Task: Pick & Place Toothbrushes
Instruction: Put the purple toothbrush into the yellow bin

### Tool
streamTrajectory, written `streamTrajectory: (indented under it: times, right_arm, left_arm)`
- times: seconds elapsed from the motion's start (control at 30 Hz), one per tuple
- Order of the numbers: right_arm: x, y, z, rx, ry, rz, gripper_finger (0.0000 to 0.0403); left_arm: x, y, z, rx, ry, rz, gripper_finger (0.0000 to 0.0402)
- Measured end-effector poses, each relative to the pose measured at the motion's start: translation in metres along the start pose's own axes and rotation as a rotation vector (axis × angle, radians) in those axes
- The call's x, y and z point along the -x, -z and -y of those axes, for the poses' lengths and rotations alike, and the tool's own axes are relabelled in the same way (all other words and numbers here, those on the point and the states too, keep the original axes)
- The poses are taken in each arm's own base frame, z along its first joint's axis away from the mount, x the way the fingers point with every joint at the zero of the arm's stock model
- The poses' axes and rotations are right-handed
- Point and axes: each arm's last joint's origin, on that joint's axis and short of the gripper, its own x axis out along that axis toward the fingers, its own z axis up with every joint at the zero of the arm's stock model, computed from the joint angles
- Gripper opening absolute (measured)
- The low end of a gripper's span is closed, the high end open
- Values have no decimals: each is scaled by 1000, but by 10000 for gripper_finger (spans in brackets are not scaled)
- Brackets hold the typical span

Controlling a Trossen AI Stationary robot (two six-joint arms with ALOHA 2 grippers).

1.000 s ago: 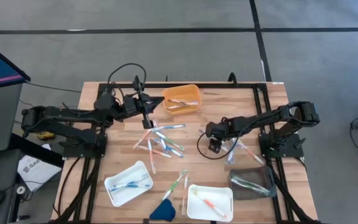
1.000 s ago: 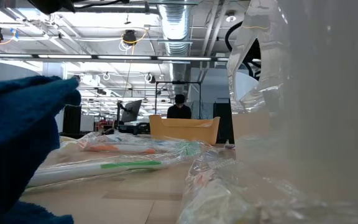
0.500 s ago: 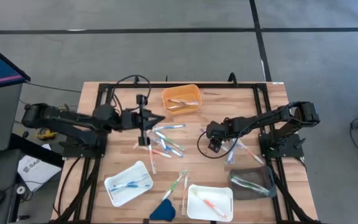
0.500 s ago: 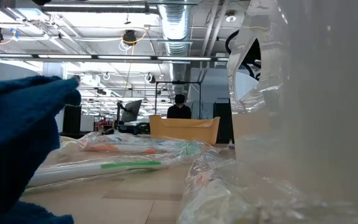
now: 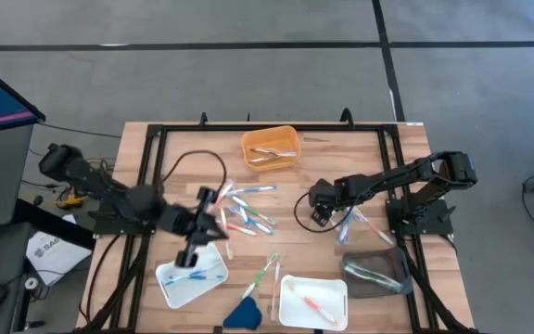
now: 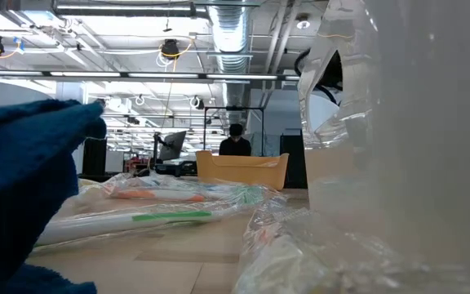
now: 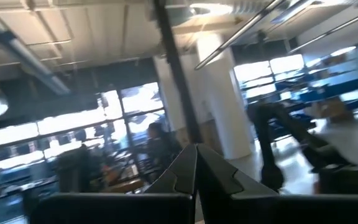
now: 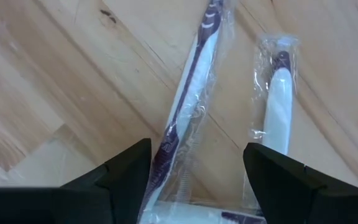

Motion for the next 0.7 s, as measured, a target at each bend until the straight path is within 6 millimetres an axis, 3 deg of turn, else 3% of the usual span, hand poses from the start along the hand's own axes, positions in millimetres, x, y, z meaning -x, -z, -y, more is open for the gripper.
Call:
streamTrajectory:
  times: [0.23, 0.37, 0.5, 0.7]
  right_arm:
    - [-9, 2, -4, -33, 15, -24, 240]
    - [-24, 2, -7, -24, 44, -86, 213]
    - [-25, -2, -12, -4, 51, -111, 170]
    - [7, -7, -18, 37, 16, -53, 71]
  left_arm:
    - [2, -14, 29, -14, 104, 66, 1]
    - [3, -15, 33, -49, 103, 67, 1]
    - [3, -15, 32, -57, 60, 51, 1]
    - [3, -15, 31, -77, 44, 46, 1]
